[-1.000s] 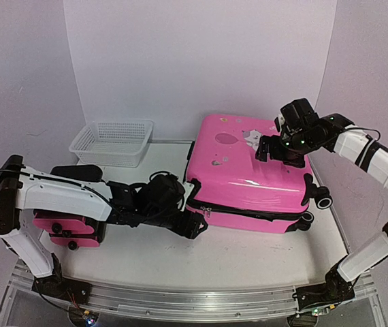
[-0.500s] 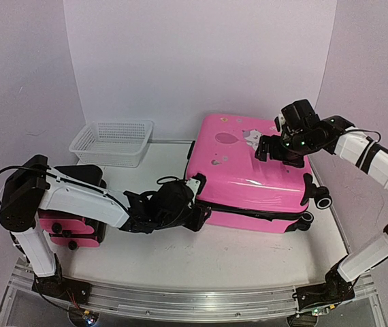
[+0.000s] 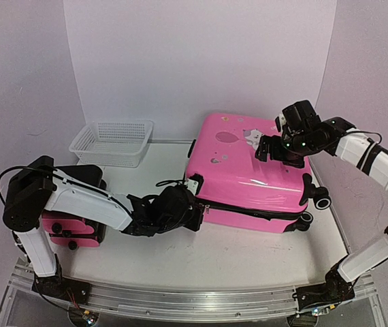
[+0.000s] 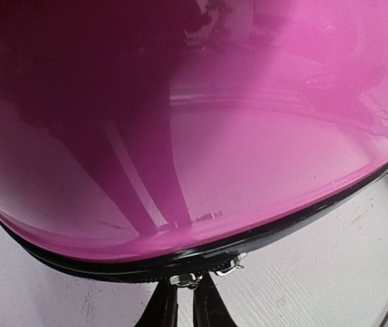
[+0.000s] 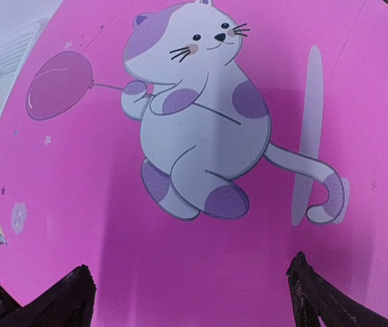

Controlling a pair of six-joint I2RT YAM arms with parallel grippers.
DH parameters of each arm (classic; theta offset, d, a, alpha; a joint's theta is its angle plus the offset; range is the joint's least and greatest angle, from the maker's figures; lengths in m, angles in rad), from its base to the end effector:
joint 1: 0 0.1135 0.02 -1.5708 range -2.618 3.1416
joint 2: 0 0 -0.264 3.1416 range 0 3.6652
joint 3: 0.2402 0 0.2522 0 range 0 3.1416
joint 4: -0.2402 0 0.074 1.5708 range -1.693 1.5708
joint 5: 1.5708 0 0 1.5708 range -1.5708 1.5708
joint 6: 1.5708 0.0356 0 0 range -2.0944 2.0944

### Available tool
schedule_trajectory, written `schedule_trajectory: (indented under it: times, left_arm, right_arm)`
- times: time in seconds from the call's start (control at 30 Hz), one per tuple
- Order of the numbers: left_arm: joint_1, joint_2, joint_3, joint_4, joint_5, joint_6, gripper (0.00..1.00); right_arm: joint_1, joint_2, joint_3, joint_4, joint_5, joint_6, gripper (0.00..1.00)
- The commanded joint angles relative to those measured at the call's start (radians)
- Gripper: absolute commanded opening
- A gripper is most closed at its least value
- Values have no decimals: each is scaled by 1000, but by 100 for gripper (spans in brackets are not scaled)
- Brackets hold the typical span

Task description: Open, take out, and arrange the luggage

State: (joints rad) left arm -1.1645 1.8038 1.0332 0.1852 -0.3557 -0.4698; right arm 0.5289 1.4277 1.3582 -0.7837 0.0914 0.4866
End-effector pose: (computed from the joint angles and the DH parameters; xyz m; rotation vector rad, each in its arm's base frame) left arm 0.1647 -0.3515 0.1835 0.5397 2.1033 -0.5803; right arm 0.2631 0.1500 0.3352 -0.0098 2.4499 0.3488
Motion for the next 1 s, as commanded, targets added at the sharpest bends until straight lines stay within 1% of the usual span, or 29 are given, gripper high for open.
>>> schedule_trajectory:
  times: [0.0,0.2,0.37,0.43,0.53,0.7,0.83,0.97]
  left_arm:
    - [19,29,21,40,-65,3,9]
    - [3,39,41,38,-81,30,15]
    - [2,52,59,33,-138,42,15]
    - [2,62,73,31,-156,46,11]
    - [2,74,97,16,-186,56,0]
    - [2,64,110,1,-210,74,0]
    - [18,-5,57,-31,-246,59,0]
    - [97,-80,-14,-62,-162,15,0]
  right_arm:
    - [2,-6,-34,-80,-27,20,98]
    - [2,-10,-48,-77,-27,20,98]
    - [2,-7,-47,-72,-35,23,98]
    - [2,-10,-47,-73,-36,23,98]
    - [2,-14,-49,-72,-36,24,98]
    - [2,-20,-58,-74,-34,24,98]
    - [3,-54,-73,-83,-29,26,98]
    - [3,-120,-97,-142,16,20,98]
